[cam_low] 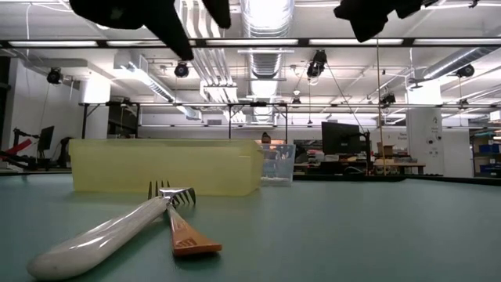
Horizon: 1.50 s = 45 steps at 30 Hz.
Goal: Sort silverware by color (type)
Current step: Put the white fork into the transparent bin
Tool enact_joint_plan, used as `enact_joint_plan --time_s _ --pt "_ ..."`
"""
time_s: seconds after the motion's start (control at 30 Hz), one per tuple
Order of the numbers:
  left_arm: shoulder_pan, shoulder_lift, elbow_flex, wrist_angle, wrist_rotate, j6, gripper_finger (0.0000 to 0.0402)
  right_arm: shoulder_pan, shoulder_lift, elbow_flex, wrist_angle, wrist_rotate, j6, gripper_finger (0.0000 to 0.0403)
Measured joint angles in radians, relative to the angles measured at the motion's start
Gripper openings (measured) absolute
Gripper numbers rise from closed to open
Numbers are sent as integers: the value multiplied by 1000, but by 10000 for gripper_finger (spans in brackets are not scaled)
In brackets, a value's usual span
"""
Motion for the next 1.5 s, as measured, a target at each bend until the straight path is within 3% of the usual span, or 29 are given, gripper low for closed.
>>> enact_joint_plan --time_s 0.33,0.7,1.17,1.5 --pt "-28 236 285 -278 -2 -156 185 68 -46 -44 54 -1 -33 68" --pt "-30 409 476 -433 1 -181 185 68 -90 -68 46 -1 -51 68" --pt "-33 441 413 -416 52 -224 185 68 -90 -82 43 -1 -68 68" --pt "-33 441 308 -276 51 -249 185 68 -90 -82 43 -1 -78 68"
